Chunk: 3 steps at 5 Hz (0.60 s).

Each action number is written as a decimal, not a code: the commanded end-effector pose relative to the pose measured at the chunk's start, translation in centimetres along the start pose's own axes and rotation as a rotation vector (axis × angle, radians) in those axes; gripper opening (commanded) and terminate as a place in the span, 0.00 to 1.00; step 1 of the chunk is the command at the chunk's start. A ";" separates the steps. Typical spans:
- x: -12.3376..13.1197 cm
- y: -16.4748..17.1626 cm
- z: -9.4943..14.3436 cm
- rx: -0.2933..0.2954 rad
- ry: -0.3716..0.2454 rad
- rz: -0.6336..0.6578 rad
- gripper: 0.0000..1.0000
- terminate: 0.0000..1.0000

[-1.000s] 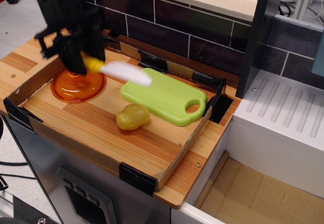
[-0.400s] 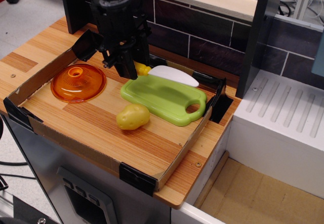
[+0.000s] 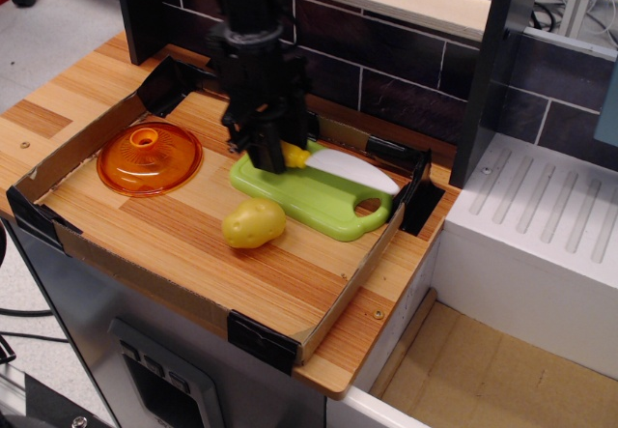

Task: Put knife on cutting board

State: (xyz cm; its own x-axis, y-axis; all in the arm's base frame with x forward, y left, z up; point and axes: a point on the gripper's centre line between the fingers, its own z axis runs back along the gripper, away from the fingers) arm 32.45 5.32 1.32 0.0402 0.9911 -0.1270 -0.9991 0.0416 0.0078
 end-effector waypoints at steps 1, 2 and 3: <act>0.2 -0.1 3.4 -0.068 0.002 -0.054 1.00 0.00; 0.3 0.1 5.8 -0.075 0.009 -0.029 1.00 0.00; -0.3 0.8 9.3 -0.191 0.025 -0.087 1.00 0.00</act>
State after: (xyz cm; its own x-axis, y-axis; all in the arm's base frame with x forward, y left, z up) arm 31.68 5.76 8.89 0.1292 0.9764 -0.1730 -0.9836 0.1041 -0.1471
